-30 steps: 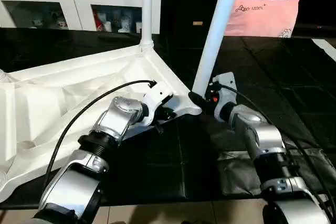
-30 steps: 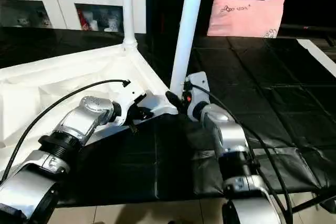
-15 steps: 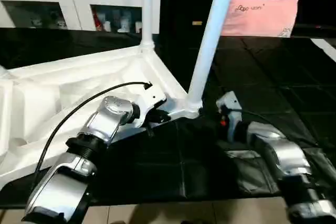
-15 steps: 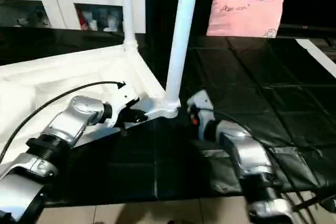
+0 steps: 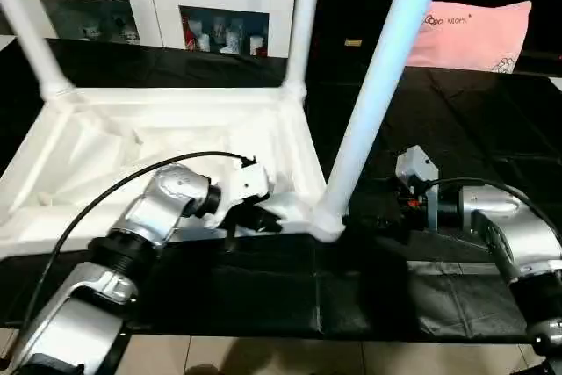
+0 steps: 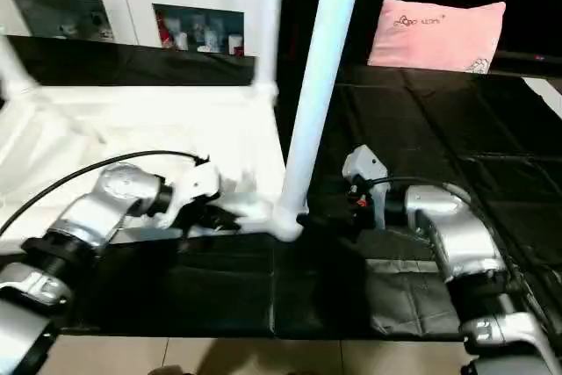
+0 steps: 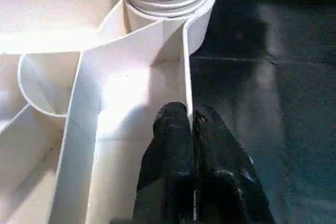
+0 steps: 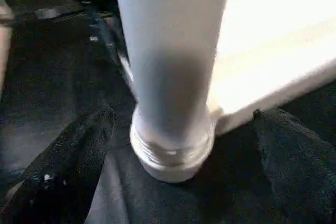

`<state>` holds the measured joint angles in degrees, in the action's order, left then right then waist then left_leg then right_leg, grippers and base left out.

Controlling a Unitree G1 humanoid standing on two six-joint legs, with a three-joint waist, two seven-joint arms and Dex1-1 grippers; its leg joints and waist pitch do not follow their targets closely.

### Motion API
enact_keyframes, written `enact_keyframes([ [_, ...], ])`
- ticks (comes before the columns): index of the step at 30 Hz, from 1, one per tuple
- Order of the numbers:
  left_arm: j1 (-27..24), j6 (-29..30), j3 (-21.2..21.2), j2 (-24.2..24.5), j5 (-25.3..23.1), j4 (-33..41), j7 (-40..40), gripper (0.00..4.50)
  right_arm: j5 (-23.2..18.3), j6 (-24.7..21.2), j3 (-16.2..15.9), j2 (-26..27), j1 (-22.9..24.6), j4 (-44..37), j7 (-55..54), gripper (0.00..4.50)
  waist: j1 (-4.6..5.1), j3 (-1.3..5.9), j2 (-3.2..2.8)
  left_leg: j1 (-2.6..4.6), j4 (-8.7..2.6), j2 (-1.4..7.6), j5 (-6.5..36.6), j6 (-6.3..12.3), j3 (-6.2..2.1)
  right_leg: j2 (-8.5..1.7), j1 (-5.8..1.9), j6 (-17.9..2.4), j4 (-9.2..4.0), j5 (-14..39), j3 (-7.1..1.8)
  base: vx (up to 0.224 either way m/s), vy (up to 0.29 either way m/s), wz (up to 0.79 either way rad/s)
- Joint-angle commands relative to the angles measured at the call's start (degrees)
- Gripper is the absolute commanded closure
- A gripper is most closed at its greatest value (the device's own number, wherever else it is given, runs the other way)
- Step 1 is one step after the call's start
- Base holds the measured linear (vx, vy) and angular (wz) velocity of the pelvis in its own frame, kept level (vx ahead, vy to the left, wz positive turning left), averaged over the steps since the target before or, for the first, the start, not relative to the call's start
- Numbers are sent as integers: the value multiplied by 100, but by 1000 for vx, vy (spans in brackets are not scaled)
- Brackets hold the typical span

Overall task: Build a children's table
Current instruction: Rotate leg to tighten

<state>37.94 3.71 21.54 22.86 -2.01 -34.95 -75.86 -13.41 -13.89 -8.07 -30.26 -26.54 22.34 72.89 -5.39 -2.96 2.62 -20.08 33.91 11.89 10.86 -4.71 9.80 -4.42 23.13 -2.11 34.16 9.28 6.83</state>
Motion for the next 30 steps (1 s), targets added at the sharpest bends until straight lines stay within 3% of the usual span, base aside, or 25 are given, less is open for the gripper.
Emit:
enact_keyframes([
  [1,-1,-203,259,-57,79,343,-451,450,-95,73,-66,-43,-100,78,380,2,23,395,-1,12,-347,188,863,389,5,-426,-356,-987,-392,1449,-356,0,0,0],
  [3,-18,-223,295,-38,78,377,-512,450,-109,96,-79,-28,-129,115,463,2,4,397,-7,14,-344,197,881,395,6,-429,-352,-987,-392,1494,-354,0,0,0],
  [12,-111,-293,431,30,66,577,-823,450,-118,288,-305,129,-333,532,1003,81,-16,399,9,12,-345,197,859,352,1,-424,-344,-940,-392,1609,-349,0,0,0],
  [13,-114,-290,438,33,61,590,-838,450,-115,308,-309,153,-348,573,1049,91,-11,401,40,6,-342,196,846,355,4,-423,-347,-939,-389,1601,-349,0,0,0],
  [25,-135,-293,438,56,19,592,-837,450,-128,300,-379,303,-356,717,1310,183,-26,399,21,5,-344,194,841,335,0,-426,-346,-885,-396,1725,-347,0,0,0],
  [26,-132,-285,439,69,5,570,-816,450,-138,279,-377,308,-327,699,1321,213,-20,397,13,12,-349,201,837,331,-1,-420,-340,-926,-386,1620,-352,0,0,0],
  [30,-109,-120,390,49,-5,469,-720,450,-222,152,-300,376,-238,594,1216,223,-14,396,-6,14,-351,194,890,303,-1,-419,-349,-944,-391,1619,-352,0,0,0],
])
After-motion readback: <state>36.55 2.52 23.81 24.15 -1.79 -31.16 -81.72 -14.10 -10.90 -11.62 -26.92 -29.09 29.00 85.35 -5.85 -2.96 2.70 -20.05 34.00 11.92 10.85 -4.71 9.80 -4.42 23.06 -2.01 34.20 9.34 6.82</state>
